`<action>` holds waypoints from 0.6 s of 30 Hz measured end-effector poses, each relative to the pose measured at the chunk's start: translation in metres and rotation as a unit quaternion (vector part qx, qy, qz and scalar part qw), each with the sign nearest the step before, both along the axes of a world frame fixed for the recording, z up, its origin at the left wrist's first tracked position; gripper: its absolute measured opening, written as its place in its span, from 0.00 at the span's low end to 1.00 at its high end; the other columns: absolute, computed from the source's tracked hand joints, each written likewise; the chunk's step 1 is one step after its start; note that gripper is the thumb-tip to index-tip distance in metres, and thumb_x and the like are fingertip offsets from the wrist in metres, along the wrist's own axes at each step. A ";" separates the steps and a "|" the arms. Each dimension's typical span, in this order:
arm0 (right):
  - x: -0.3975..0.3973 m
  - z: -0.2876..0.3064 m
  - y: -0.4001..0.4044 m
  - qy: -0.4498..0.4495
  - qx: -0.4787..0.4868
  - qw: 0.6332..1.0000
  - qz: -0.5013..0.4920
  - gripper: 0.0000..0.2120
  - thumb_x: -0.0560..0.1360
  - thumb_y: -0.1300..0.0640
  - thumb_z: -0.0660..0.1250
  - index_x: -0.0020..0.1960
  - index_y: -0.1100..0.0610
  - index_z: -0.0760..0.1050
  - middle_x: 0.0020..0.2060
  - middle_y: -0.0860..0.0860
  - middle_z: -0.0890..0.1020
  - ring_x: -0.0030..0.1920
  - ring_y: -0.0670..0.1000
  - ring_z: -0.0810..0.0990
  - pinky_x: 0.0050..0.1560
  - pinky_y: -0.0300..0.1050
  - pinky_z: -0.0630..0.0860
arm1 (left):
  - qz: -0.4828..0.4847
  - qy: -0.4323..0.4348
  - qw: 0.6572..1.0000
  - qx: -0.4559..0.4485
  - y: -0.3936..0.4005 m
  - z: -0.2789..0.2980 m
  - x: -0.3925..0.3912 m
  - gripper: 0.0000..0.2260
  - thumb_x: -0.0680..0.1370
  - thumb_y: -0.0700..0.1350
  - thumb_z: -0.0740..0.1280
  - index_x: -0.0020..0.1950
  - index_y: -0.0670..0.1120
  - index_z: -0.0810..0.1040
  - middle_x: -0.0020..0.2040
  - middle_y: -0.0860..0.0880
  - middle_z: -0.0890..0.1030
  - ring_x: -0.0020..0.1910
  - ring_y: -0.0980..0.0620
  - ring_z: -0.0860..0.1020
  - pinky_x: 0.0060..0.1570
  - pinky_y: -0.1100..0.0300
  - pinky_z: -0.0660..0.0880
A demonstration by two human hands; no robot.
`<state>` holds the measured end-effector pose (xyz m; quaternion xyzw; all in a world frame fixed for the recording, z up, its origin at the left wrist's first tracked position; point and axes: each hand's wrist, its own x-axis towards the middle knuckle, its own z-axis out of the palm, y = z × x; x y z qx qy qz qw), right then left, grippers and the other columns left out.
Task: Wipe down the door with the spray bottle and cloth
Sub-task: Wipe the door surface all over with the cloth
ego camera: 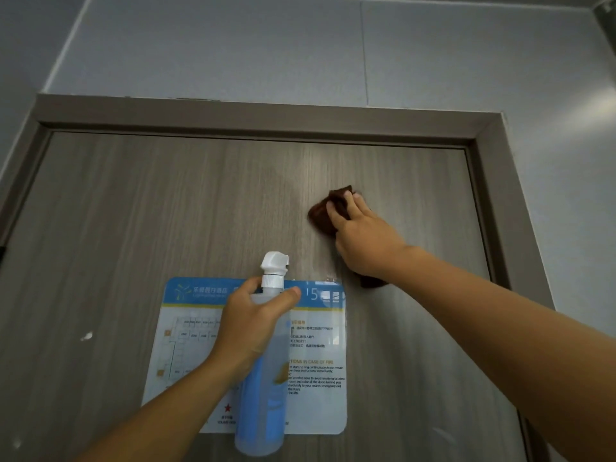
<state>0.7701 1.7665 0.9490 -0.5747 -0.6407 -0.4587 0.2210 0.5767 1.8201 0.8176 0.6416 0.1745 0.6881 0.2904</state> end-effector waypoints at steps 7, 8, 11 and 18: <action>0.036 -0.062 0.008 -0.196 0.044 0.979 -0.026 0.34 0.78 0.51 0.70 0.80 0.60 0.64 0.77 0.69 0.63 0.77 0.67 0.64 0.73 0.55 0.56 | -0.018 -0.011 1.000 -0.008 -0.004 -0.002 -0.001 0.07 0.75 0.46 0.78 0.49 0.45 0.84 0.38 0.48 0.87 0.39 0.48 0.87 0.41 0.50 0.83; 0.044 -0.064 0.008 -0.207 0.062 0.976 -0.037 0.34 0.76 0.51 0.72 0.78 0.61 0.66 0.75 0.69 0.67 0.75 0.68 0.68 0.72 0.56 0.60 | -0.020 -0.010 1.000 -0.010 -0.003 -0.002 -0.002 0.08 0.75 0.46 0.78 0.50 0.45 0.84 0.39 0.46 0.87 0.39 0.46 0.87 0.44 0.46 0.84; 0.052 -0.054 0.007 -0.202 0.062 0.976 -0.044 0.34 0.78 0.52 0.67 0.80 0.60 0.63 0.76 0.70 0.64 0.76 0.68 0.66 0.72 0.60 0.69 | -0.021 -0.011 1.000 -0.012 0.000 -0.002 -0.003 0.08 0.75 0.47 0.79 0.50 0.46 0.85 0.41 0.43 0.88 0.41 0.43 0.87 0.49 0.39 0.84; 0.031 0.018 0.010 -0.025 0.017 1.000 -0.006 0.33 0.86 0.45 0.50 0.84 0.51 0.38 0.82 0.60 0.39 0.82 0.61 0.38 0.81 0.57 0.46 | -0.017 -0.010 1.000 -0.006 0.001 -0.001 -0.003 0.11 0.74 0.49 0.80 0.50 0.46 0.84 0.41 0.43 0.87 0.41 0.43 0.87 0.49 0.40 0.84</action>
